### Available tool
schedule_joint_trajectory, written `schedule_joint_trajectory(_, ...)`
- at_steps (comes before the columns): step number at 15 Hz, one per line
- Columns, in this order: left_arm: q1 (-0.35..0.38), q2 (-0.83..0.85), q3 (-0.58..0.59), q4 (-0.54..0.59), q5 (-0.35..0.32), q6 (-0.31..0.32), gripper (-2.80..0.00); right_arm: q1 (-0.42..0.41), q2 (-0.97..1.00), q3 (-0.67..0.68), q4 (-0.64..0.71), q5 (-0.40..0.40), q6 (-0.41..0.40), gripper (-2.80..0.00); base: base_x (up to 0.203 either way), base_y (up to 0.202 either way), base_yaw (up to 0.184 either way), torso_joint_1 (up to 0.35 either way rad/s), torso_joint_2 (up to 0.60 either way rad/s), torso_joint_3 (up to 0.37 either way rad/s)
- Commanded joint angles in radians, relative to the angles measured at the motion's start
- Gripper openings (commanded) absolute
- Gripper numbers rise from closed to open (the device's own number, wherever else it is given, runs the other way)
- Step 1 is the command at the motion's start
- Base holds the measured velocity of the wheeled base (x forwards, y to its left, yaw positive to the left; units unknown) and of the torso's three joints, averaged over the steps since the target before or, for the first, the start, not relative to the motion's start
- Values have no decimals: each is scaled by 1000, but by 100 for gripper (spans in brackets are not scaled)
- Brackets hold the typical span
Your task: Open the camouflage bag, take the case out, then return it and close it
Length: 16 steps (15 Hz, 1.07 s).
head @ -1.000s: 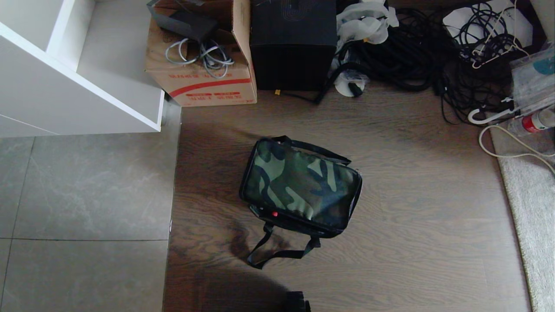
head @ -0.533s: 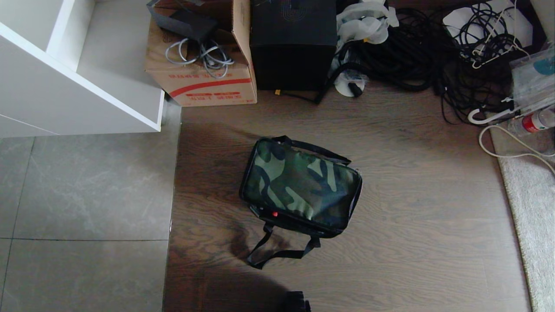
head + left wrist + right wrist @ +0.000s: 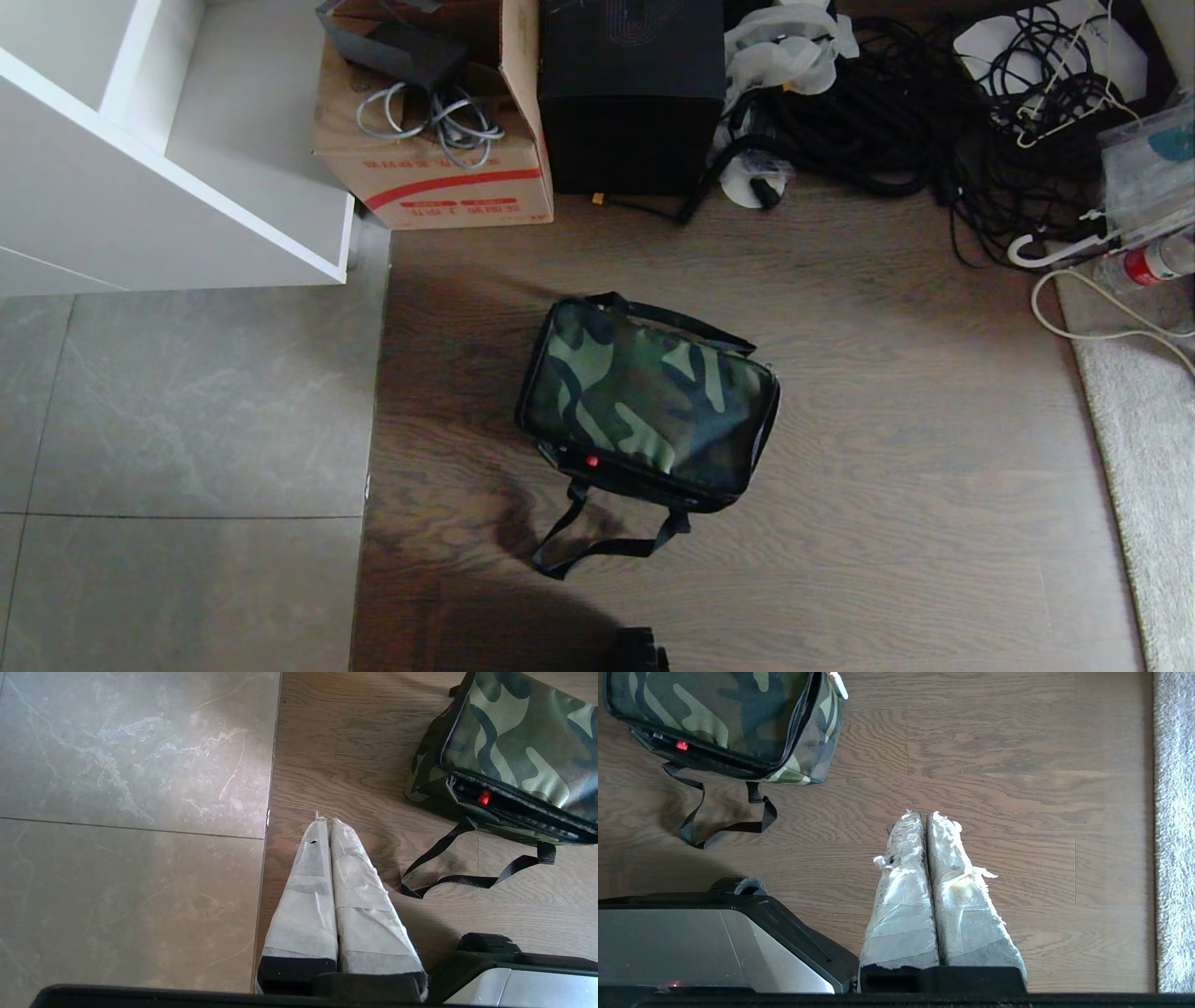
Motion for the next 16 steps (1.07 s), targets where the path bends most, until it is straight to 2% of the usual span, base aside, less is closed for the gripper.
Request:
schedule_joint_trajectory(1,0,0,9,0,1,0,-280,0,4,0,0,0,0,-280,0,0,0,0,0,0)
schedule_joint_trajectory(6,-1,0,9,0,1,0,-280,0,4,0,0,-1,0,-280,0,0,0,2,1,34)
schedule_joint_trajectory(16,-1,0,9,0,1,-2,-280,0,4,0,0,-1,0,-280,0,0,0,3,2,197)
